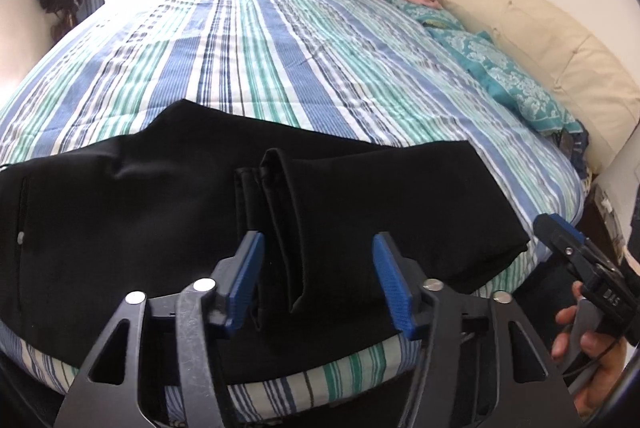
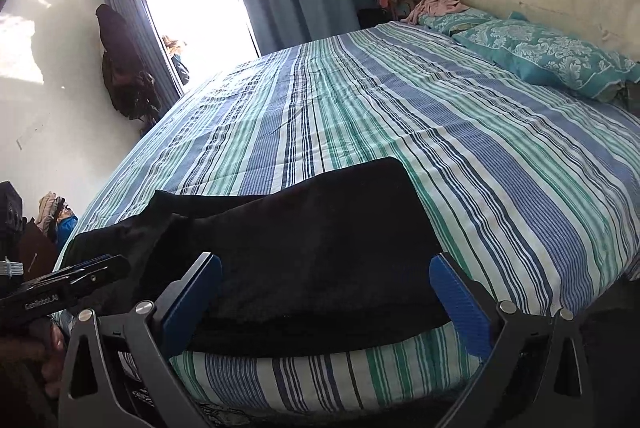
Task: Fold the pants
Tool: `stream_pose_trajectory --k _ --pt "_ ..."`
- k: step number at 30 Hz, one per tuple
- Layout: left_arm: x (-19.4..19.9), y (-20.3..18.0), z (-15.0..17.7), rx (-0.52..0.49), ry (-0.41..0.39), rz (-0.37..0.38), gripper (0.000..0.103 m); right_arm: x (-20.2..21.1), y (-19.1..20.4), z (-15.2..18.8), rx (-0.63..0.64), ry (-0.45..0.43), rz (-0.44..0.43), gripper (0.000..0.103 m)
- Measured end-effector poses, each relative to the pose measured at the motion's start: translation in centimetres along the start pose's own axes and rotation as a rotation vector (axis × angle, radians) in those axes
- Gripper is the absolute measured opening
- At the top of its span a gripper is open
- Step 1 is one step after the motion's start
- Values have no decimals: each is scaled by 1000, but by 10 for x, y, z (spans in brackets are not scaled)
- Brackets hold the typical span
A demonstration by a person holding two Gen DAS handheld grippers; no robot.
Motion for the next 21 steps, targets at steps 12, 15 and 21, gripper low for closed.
stream_pose_trajectory --k 12,15,21 --pt "-24 20 17 71 69 -71 3 29 -58 -39 -108 -102 -234 103" --pt "-27 19 16 67 70 -76 5 -27 -63 -50 -161 141 -491 103" --pt "-26 20 20 58 66 -54 10 -76 -76 -41 -290 388 -442 100"
Point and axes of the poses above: each gripper's, at about its wrist camera, not at the fingertips, and x roughly against the way its jaws point, y to its left, z to its underside, the point moved 2 cm from there along -x, roughly the way its jaws point, and after that the axes turned 13 degrees about y, right-handed, at the moved point
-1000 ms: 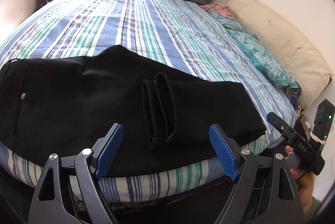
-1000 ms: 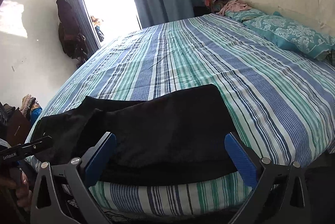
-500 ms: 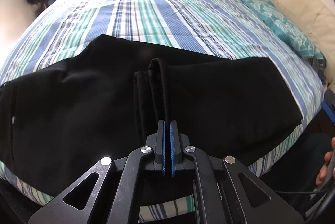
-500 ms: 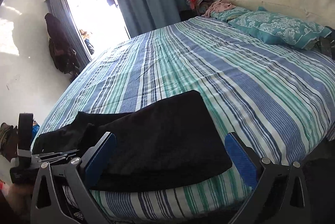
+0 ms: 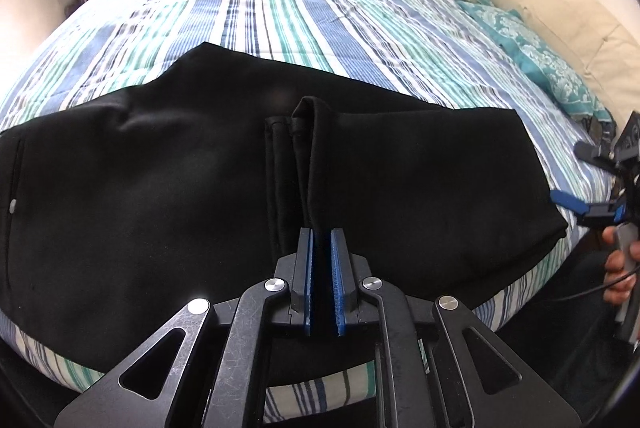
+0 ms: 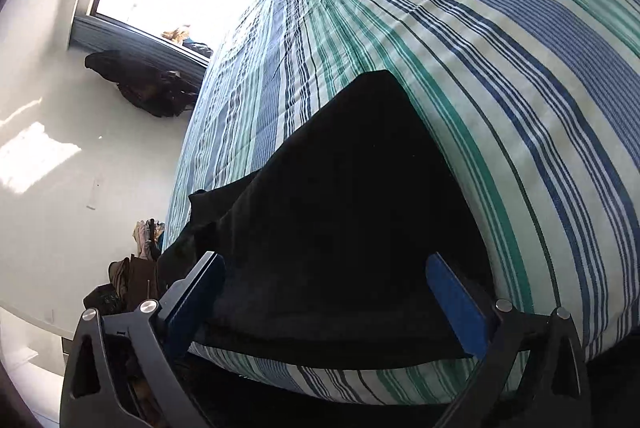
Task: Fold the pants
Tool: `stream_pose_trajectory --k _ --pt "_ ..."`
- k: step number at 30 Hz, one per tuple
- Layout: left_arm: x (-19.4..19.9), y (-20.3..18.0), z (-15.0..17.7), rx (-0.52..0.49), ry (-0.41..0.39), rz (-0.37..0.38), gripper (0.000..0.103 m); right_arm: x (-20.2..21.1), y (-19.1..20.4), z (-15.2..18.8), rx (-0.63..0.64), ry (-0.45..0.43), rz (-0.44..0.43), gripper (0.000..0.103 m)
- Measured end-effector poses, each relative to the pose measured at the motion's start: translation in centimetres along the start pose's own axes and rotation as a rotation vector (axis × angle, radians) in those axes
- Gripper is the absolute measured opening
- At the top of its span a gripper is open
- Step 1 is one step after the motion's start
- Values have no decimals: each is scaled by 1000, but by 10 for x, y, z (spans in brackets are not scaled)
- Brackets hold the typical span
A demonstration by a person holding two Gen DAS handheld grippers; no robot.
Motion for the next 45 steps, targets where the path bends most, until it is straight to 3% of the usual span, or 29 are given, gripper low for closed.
stream_pose_trajectory --k 3,6,8,10,11,16,20,22,24,25,26,28,29,30,31,33,36,40,43,45 --pt "-2 1 -1 10 2 8 10 17 24 -21 31 -55 -27 101" --pt "-3 1 -2 10 5 11 10 12 33 -51 53 -74 36 103" --pt "-3 1 -2 12 5 12 10 -8 14 -68 -2 -38 100 103" --pt "-4 0 -1 6 3 9 10 -38 -28 -74 -128 73 200 103" --pt "-4 0 -1 3 2 6 10 -41 -34 -71 -115 61 189 103" --pt "-4 3 -1 22 3 28 10 -3 14 -53 36 -64 230 103" --pt "-4 5 -1 30 1 42 10 16 61 -14 218 -127 178 103" --pt "-4 4 0 34 -2 44 10 1 64 2 264 -107 193 103" --pt "-4 3 1 26 -3 51 11 -36 46 12 238 -3 272 103" --pt "-3 2 1 21 -4 52 13 -52 36 18 238 30 313 103" --pt "-1 2 2 16 -5 58 16 -52 42 24 307 -8 355 103" --pt "5 0 4 12 -14 103 42 -49 56 28 350 8 417 103" --pt "9 0 5 17 -29 118 51 -42 64 28 353 -13 378 103" --pt "14 -1 6 25 -46 119 66 -33 75 27 370 -53 347 103" --pt "18 -1 6 31 -66 117 72 -26 86 26 396 -92 358 103" --pt "25 -1 5 33 -83 119 73 -19 102 21 446 -156 437 103" --pt "33 4 4 50 -98 106 74 -32 100 6 448 -150 527 103" --pt "39 21 11 84 -118 70 77 -83 51 -12 307 70 611 103" --pt "40 38 19 113 -117 34 77 -78 56 -5 360 21 651 103" --pt "39 50 23 134 -112 17 79 -63 62 2 330 -30 604 103"
Point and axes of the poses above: each gripper's, at about its wrist camera, not at the fingertips, and x roughly against the way its jaws point, y to its left, z to its underside, the point moved 2 cm from there along -x, roughly the way its jaws point, and after that the axes turned 13 degrees about y, right-handed, at the moved point
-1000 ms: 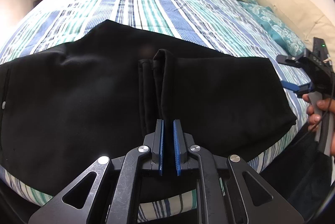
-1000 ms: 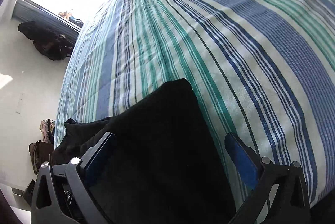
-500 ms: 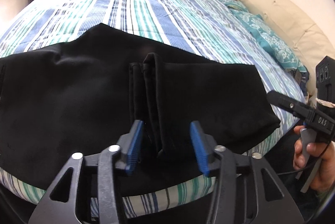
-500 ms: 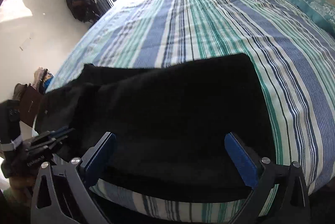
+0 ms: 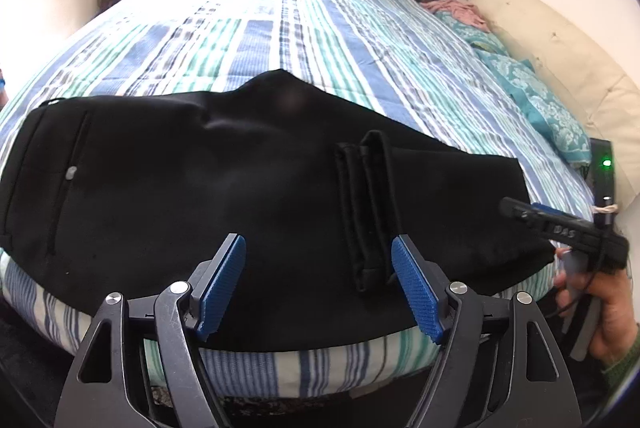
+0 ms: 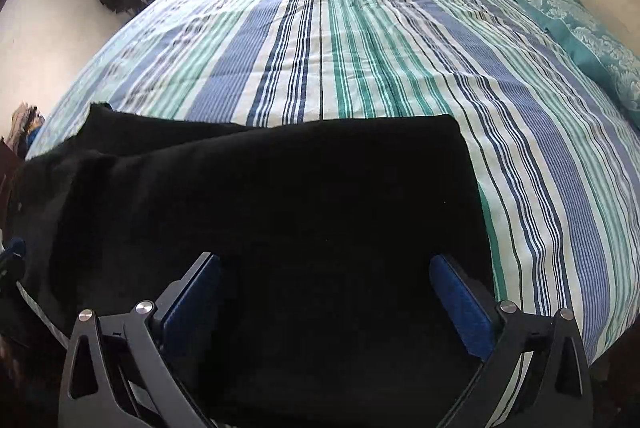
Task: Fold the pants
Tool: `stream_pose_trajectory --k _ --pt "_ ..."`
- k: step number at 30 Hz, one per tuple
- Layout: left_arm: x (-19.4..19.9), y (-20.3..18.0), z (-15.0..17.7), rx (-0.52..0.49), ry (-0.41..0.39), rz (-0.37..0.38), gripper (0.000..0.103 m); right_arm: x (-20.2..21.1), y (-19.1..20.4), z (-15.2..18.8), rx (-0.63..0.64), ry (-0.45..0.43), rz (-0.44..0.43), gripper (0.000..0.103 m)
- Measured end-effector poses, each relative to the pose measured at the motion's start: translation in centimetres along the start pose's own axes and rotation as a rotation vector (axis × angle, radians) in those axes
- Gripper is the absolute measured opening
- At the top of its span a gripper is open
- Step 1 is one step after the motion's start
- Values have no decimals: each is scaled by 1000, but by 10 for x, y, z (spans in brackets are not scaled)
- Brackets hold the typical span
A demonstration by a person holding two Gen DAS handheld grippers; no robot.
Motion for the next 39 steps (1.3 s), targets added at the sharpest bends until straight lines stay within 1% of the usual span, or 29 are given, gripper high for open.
stream_pose_trajectory --k 1,5,7,9,11,13,17,21,23,25,28,29,31,34,36,37,38,39 --pt "-1 5 1 10 3 -9 79 11 0 4 -12 -39 -9 103" --pt "-2 21 -1 71 5 -30 79 51 6 29 -35 -217 20 103" --pt "-2 23 -2 87 0 -36 79 59 11 42 -28 -272 50 103" --pt "-2 24 -1 81 -4 -53 79 56 16 48 12 -268 94 103" --pt "-3 25 1 81 0 -75 79 49 20 45 48 -258 142 103" --pt "-1 31 1 101 4 -85 79 51 20 47 53 -275 168 103" --pt "10 54 0 189 -33 -93 79 57 14 52 40 -303 161 103" --pt "9 81 1 276 -24 -108 79 51 12 52 26 -274 131 103" --pt "6 86 2 287 -16 -114 79 47 16 50 42 -258 129 103" --pt "4 81 1 268 -15 -127 79 33 21 49 66 -208 121 103" --pt "2 70 3 220 -5 -136 83 -7 25 51 94 -40 123 103" --pt "2 67 4 206 -5 -142 83 -7 24 53 88 -61 120 103" --pt "1 64 4 184 -3 -143 83 0 23 50 80 -62 120 103" --pt "-2 63 3 177 5 -148 85 25 26 53 95 -188 157 103" --pt "-4 63 3 175 15 -154 86 39 29 53 106 -263 152 103" --pt "-5 63 3 170 18 -160 86 41 29 52 107 -277 146 103" --pt "-6 61 3 161 21 -166 87 38 30 51 106 -266 140 103" --pt "-6 60 3 152 24 -173 88 31 30 49 101 -238 139 103"
Point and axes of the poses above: each gripper's, at about its wrist camera, not at the fingertips, and x roughly against the way its jaws point, y to its left, z to its underside, the point moved 2 cm from there along -x, roughly the way its jaws point, and after that the axes turned 13 degrees about y, right-handed, at the moved point
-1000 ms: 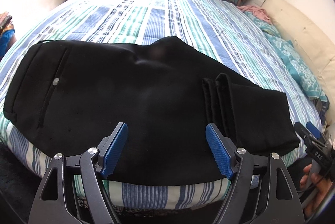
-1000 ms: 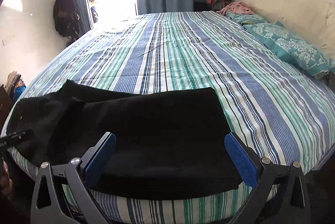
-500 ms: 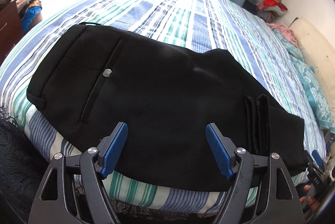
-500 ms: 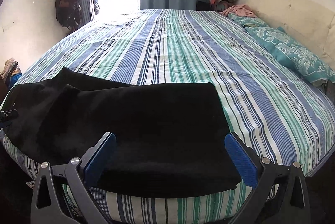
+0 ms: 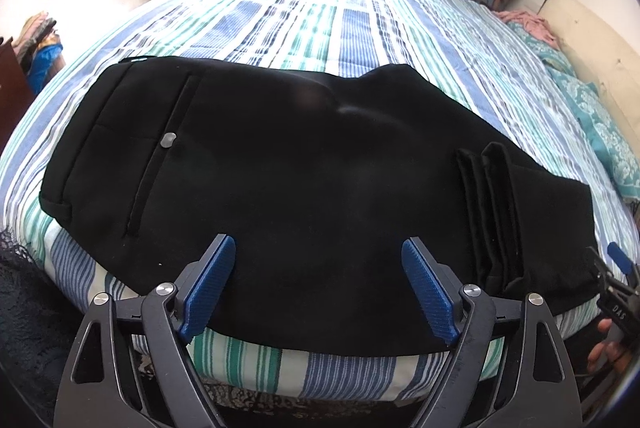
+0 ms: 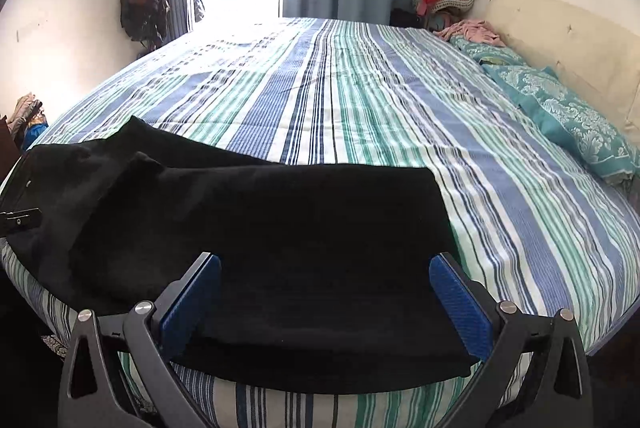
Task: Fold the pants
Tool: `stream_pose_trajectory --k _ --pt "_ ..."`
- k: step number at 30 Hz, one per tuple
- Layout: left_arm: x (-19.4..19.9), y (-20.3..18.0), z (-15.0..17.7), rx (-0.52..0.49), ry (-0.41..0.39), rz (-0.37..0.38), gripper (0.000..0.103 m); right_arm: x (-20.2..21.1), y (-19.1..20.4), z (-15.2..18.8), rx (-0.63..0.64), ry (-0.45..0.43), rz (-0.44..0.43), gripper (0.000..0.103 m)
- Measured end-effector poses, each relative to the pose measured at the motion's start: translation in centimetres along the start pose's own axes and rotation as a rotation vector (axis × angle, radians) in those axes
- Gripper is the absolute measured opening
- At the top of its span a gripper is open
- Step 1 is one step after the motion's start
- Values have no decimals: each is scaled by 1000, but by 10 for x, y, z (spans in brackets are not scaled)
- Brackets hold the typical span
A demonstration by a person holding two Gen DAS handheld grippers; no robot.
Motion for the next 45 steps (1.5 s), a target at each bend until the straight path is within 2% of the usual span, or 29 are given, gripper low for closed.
stream_pose_trajectory --k 2,3,5,13,25,28,30,32,34,36,38,41,45 --pt "-2 -3 2 -23 10 -22 89 -21 1 1 -7 90 -31 103" --pt "-4 -4 3 -35 17 -36 90 -38 1 3 -7 172 -45 103" --pt "-6 -7 4 -56 25 -64 90 -40 1 6 -10 148 -41 103" --pt "-12 -17 10 -115 42 -137 97 -41 2 8 -9 156 -40 103" --pt "-16 -19 10 -131 45 -155 100 -42 4 9 -11 143 -29 103" --pt "-13 -17 6 -120 62 -136 99 -42 3 9 -12 138 -29 103" --pt "0 -5 -2 -65 50 -93 99 -42 3 9 -12 135 -29 103" --pt "20 19 -16 21 -9 -43 99 -42 3 9 -12 135 -29 103" --pt "37 52 -34 114 -62 -29 99 -42 3 9 -12 135 -29 103" --pt "43 88 -50 197 -74 -40 99 -42 3 9 -12 135 -28 103" --pt "42 124 -67 251 -52 -49 99 -42 3 9 -11 135 -28 103" --pt "27 162 -90 254 38 11 99 -42 3 9 -11 135 -27 103" --pt "-10 182 -104 234 165 92 99 -42 3 9 -13 133 -24 103"
Point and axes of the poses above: each gripper's, at about its wrist camera, not at the fingertips, and x roughly against the way its jaws point, y to its left, z to its underside, the point moved 2 cm from there along -x, roughly the way its jaws point, and after that the axes turned 13 degrees about y, right-handed, at the moved point
